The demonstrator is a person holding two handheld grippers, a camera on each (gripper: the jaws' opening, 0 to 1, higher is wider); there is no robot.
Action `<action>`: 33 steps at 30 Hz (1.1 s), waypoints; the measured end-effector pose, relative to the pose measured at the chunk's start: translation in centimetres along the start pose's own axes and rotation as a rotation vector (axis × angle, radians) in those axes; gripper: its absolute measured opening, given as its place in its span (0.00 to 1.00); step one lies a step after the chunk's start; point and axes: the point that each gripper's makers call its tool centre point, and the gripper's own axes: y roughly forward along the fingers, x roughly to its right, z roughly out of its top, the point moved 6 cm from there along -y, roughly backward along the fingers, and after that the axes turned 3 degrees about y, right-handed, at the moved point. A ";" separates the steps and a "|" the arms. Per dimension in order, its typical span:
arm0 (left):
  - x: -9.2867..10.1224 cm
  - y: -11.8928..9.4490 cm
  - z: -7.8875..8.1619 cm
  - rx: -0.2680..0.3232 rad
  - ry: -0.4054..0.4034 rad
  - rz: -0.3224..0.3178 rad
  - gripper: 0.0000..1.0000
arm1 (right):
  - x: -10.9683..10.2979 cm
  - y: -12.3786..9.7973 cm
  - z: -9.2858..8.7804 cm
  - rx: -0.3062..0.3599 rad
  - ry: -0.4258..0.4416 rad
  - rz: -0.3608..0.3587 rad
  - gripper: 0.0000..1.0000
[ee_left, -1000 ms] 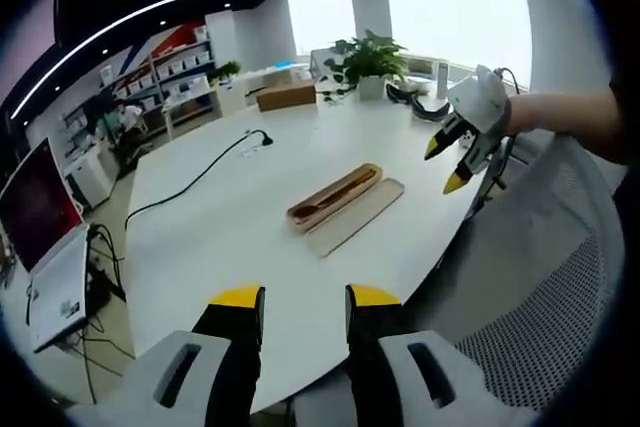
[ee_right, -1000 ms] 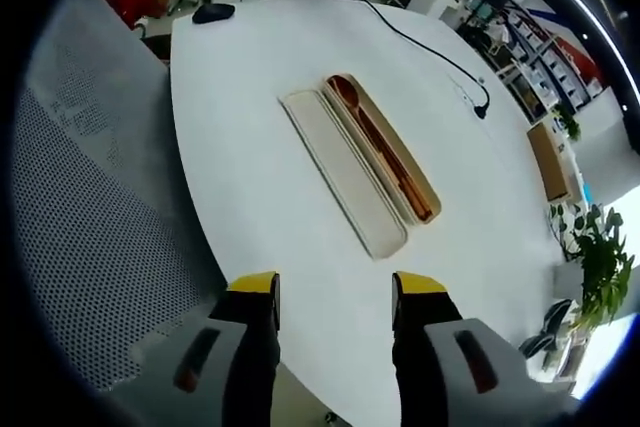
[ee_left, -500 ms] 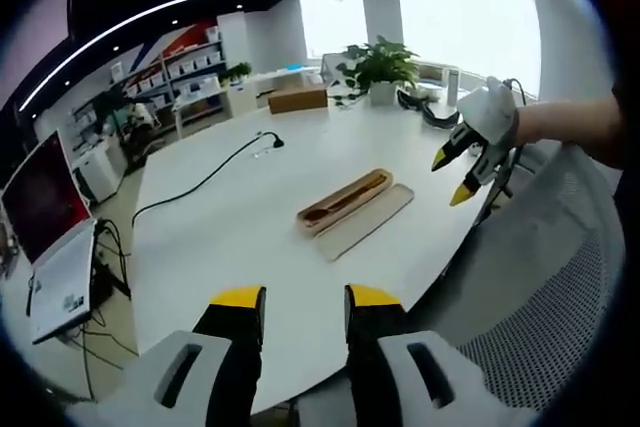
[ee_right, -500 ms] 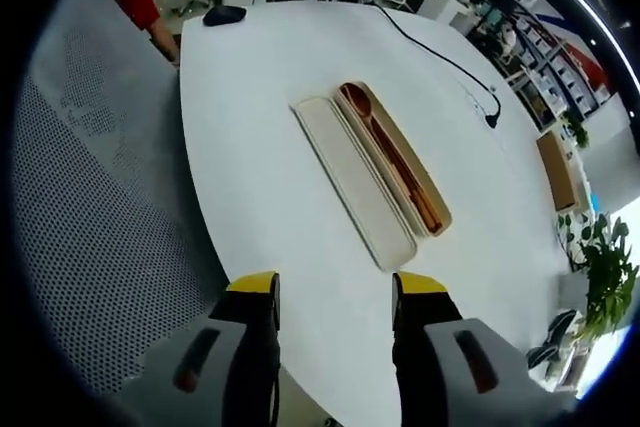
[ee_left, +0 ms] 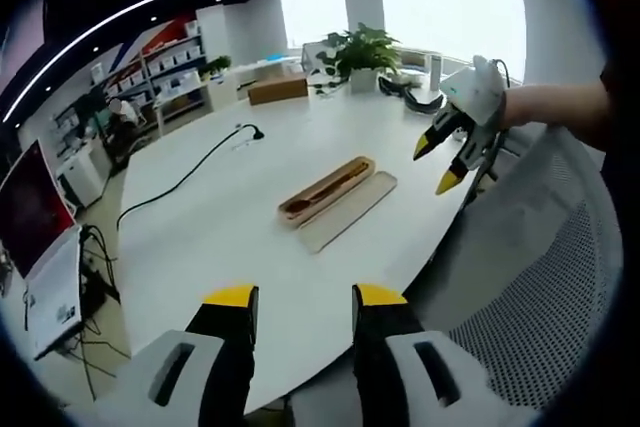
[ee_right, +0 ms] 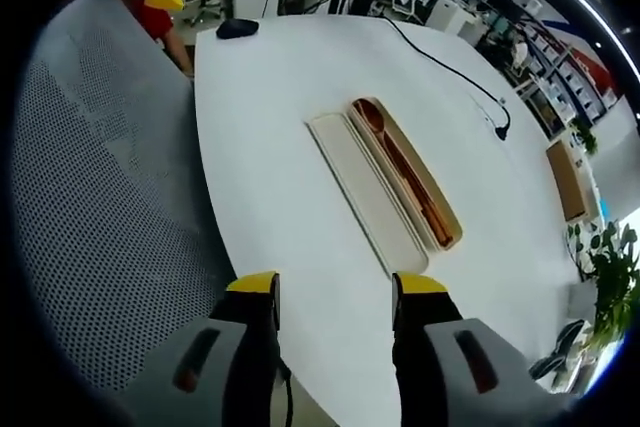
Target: Arrange the utensils inside the cutlery case until each visible utensil rests in its matching compartment.
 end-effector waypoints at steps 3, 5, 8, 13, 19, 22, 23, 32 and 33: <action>-0.4 0.0 0.3 0.001 0.049 -0.034 0.46 | -0.2 0.1 0.2 0.007 0.002 0.018 0.43; -1.2 0.0 0.7 0.004 0.074 -0.040 0.47 | -0.1 0.2 0.3 0.015 0.012 0.028 0.43; -2.3 0.9 1.6 0.082 0.118 -0.085 0.50 | -0.2 0.3 0.3 0.030 0.026 0.048 0.43; -2.3 5.3 1.0 0.072 0.212 -0.259 0.49 | -0.3 0.3 0.7 0.061 -0.025 0.108 0.44; -1.9 11.8 0.2 0.079 0.208 -0.412 0.50 | 2.4 2.1 0.1 0.027 -0.052 0.156 0.45; -2.2 14.8 -0.2 0.072 0.226 -0.422 0.53 | 4.2 3.6 -0.2 0.024 -0.082 0.152 0.45; -2.4 16.0 -0.3 0.055 0.239 -0.415 0.54 | 4.7 4.0 -0.3 0.023 -0.080 0.150 0.44; -1.7 21.1 -0.9 0.023 0.269 -0.455 0.54 | 7.8 7.1 -2.0 -0.081 -0.142 0.174 0.45; -1.6 21.6 -1.3 0.010 0.280 -0.466 0.54 | 7.9 7.3 -2.0 -0.089 -0.149 0.177 0.45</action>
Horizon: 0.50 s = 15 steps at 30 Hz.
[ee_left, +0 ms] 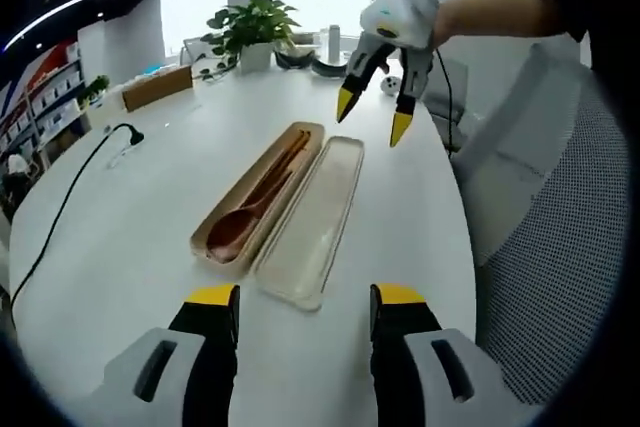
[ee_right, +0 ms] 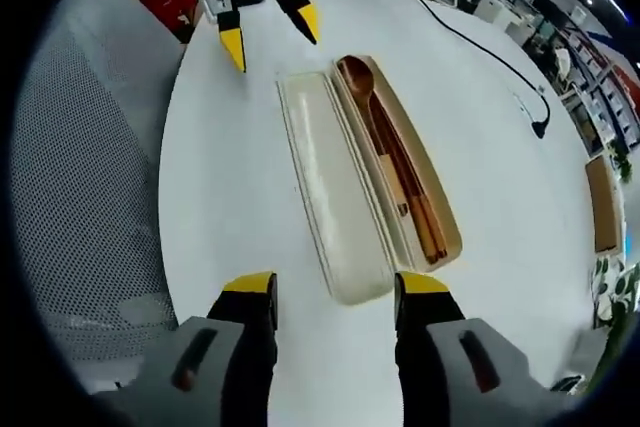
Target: Arrange the utensils inside the cutlery case until each visible utensil rests in its matching compartment.
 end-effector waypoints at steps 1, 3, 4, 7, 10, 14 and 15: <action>-0.1 0.3 -0.1 -0.005 0.004 0.000 0.54 | 0.1 0.2 0.0 -0.006 -0.009 0.007 0.45; -0.3 0.6 -0.1 -0.006 0.005 -0.001 0.54 | 0.4 0.6 0.0 -0.017 -0.025 0.007 0.45; -0.4 0.7 -0.1 -0.004 0.001 -0.003 0.54 | 0.5 0.7 0.1 -0.018 -0.029 0.006 0.45; -0.5 1.1 0.1 0.009 -0.014 -0.017 0.54 | 0.8 1.2 0.2 -0.024 -0.036 0.023 0.45; -0.8 1.4 0.1 0.012 -0.009 -0.015 0.53 | 1.1 1.5 0.2 -0.043 -0.055 0.029 0.45; -1.1 1.6 0.0 0.011 -0.013 -0.016 0.51 | 1.5 1.8 0.6 -0.051 -0.067 0.032 0.45; -1.1 1.6 -0.1 0.010 -0.012 -0.016 0.51 | 1.5 1.9 0.7 -0.053 -0.070 0.036 0.45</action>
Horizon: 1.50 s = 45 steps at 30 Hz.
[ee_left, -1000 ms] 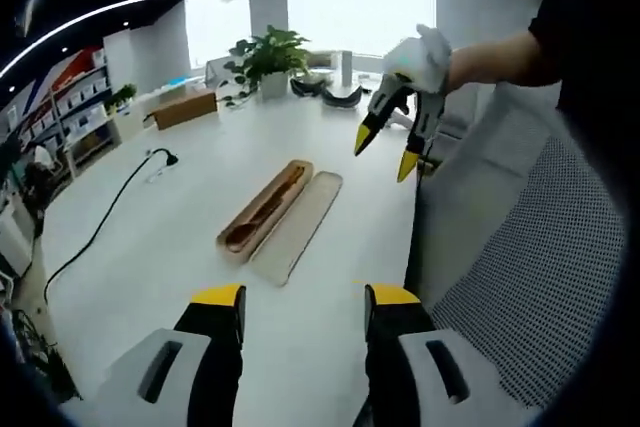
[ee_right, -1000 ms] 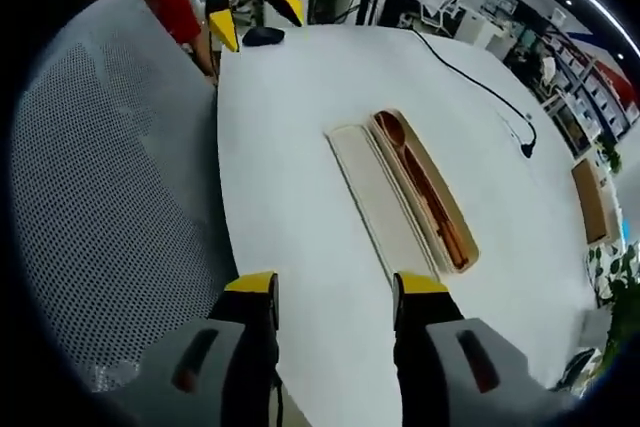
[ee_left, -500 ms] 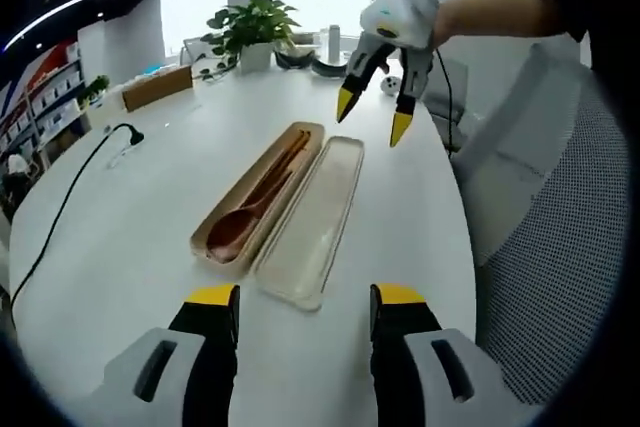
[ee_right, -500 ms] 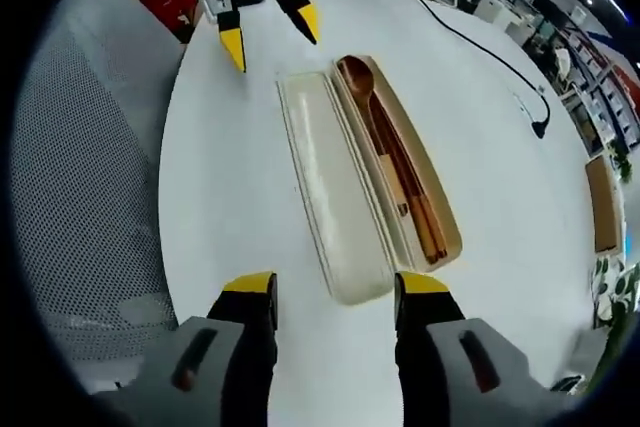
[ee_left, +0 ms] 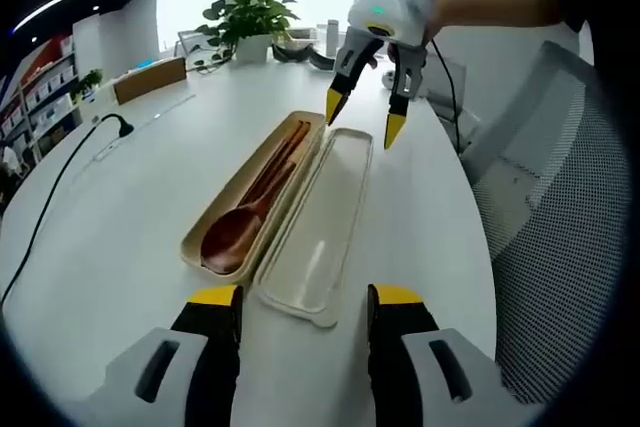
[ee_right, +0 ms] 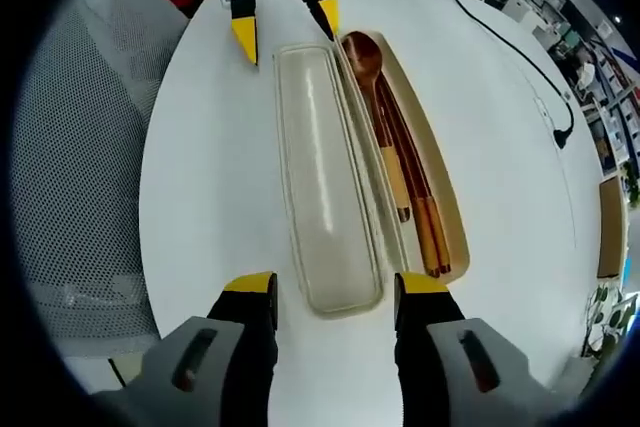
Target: Arrange the utensils inside the cutlery case until each visible utensil rests in its matching compartment.
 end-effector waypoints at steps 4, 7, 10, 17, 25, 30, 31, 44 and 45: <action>0.1 0.2 -0.3 -0.009 0.007 -0.005 0.51 | 0.3 0.6 0.3 -0.011 -0.014 0.014 0.45; 0.0 0.4 -0.5 -0.014 0.003 -0.005 0.51 | 0.2 1.1 0.7 -0.019 -0.025 0.034 0.44; 0.0 0.4 -0.4 -0.012 -0.003 -0.006 0.51 | 0.1 1.3 1.0 -0.028 -0.035 0.052 0.43; 0.6 0.6 -0.2 -0.012 0.000 -0.025 0.49 | -0.5 1.4 0.9 -0.028 -0.021 0.099 0.35; 1.1 0.8 -0.3 -0.020 0.076 -0.021 0.44 | -1.4 1.6 1.6 -0.060 -0.041 0.097 0.36; 1.1 0.5 -0.2 -0.025 0.066 -0.027 0.42 | -1.5 1.8 2.2 -0.159 -0.052 0.093 0.35; 1.1 0.5 -0.3 -0.027 0.069 -0.027 0.42 | -1.5 1.8 2.2 -0.165 -0.051 0.092 0.35; 1.9 -1.4 -0.5 -0.061 0.321 0.081 0.40 | -2.0 1.6 2.0 -0.146 -0.054 0.100 0.32; 2.1 -1.5 -0.6 -0.068 0.332 0.083 0.40 | -2.0 1.6 2.0 -0.144 -0.049 0.104 0.32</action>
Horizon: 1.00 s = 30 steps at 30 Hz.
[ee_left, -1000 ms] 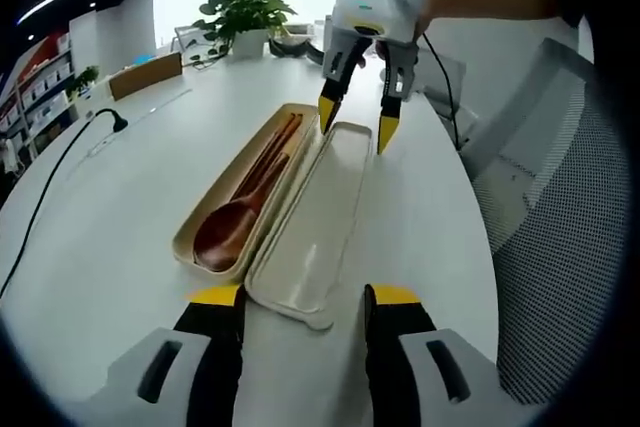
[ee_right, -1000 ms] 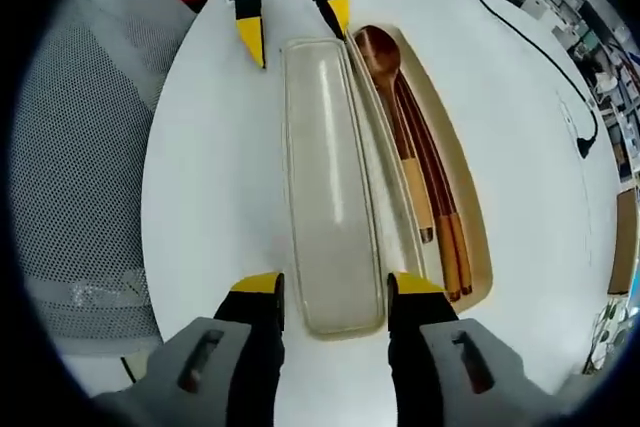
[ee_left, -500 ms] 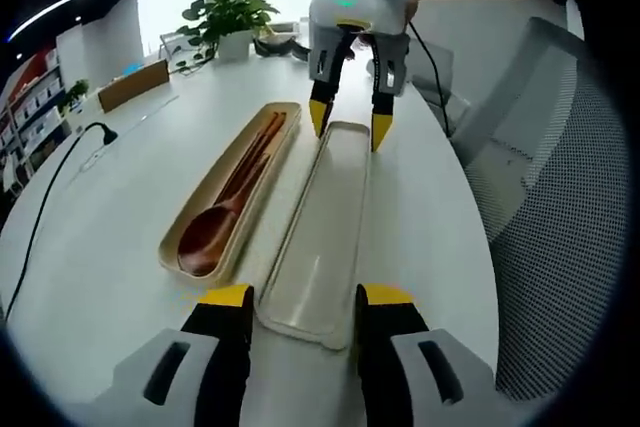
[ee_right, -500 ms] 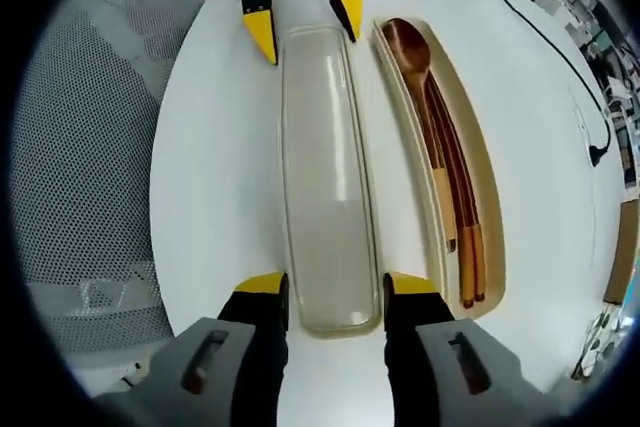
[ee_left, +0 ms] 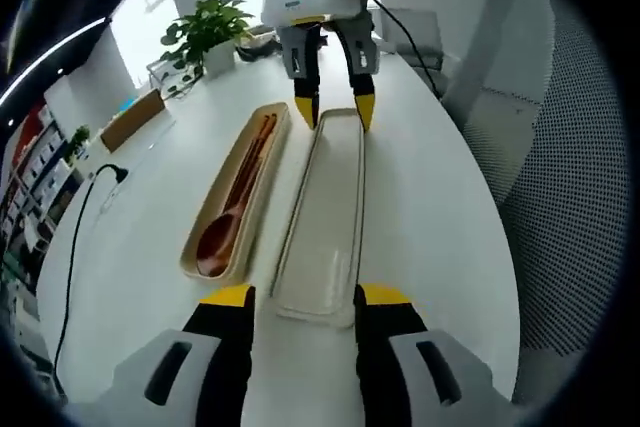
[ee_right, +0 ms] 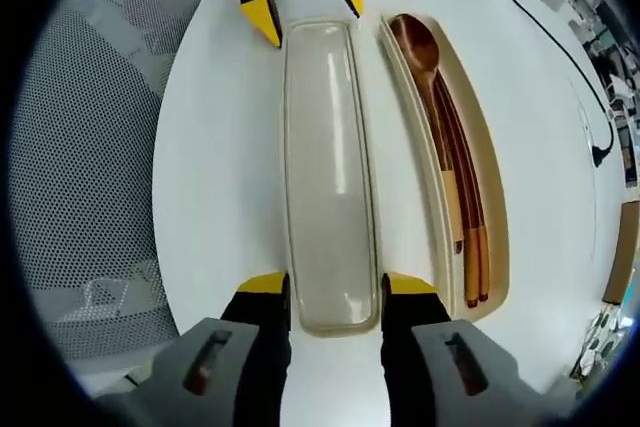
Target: Arrange the utensils inside the cutlery case until each visible utensil rests in its matching compartment.
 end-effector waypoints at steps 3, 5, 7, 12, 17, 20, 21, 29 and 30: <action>0.5 -0.1 0.3 -0.008 0.080 -0.004 0.39 | -0.7 -0.2 0.0 0.021 0.078 0.087 0.32; 0.7 -0.1 0.6 -0.010 0.144 -0.004 0.37 | -1.1 -0.4 -0.1 0.045 0.131 0.132 0.32; 0.8 -0.1 0.7 -0.015 0.163 -0.003 0.36 | -1.6 -0.5 -0.3 0.061 0.191 0.188 0.32; 0.9 0.0 0.6 -0.023 0.139 -0.019 0.31 | -3.0 -0.8 -1.0 0.080 0.308 0.334 0.32; 0.9 0.3 0.6 -0.029 0.111 -0.058 0.24 | -3.4 -0.9 -1.1 0.077 0.319 0.382 0.32; 1.2 0.3 0.6 -0.047 0.138 -0.079 0.20 | -3.4 -0.9 -1.1 0.077 0.323 0.391 0.32; 1.3 0.3 0.7 -0.046 0.149 -0.078 0.19 | -3.4 -0.9 -1.1 0.074 0.319 0.393 0.32; 1.8 0.0 1.3 -0.068 0.201 -0.085 0.13 | -3.7 -0.8 -1.1 0.050 0.327 0.423 0.34; 1.8 0.0 1.3 -0.069 0.206 -0.085 0.13 | -3.7 -0.9 -1.1 0.054 0.329 0.421 0.34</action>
